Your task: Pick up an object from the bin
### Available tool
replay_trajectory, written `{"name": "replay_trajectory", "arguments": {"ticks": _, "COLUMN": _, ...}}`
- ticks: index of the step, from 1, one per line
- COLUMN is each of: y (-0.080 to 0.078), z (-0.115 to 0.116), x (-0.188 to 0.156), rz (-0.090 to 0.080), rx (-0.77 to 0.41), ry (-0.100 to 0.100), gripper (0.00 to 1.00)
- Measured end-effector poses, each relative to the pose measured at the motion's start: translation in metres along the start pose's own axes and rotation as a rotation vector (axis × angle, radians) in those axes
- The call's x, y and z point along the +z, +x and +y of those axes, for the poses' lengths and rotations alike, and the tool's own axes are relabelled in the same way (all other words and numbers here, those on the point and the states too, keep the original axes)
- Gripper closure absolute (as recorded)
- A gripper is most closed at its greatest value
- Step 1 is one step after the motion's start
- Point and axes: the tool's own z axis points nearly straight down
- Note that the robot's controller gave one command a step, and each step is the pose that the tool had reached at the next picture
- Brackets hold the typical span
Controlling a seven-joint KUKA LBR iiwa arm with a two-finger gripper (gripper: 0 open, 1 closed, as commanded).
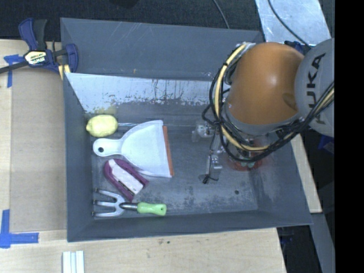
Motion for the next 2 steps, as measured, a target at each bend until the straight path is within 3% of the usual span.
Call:
{"name": "replay_trajectory", "arguments": {"ticks": 1, "y": -0.002, "z": 0.000, "x": -0.003, "rz": -0.007, "rx": 0.002, "ry": 0.000, "gripper": 0.00}}
{"name": "replay_trajectory", "arguments": {"ticks": 2, "y": -0.012, "z": 0.074, "x": 0.129, "rz": -0.012, "rx": -0.160, "ry": 0.000, "gripper": 0.00}}
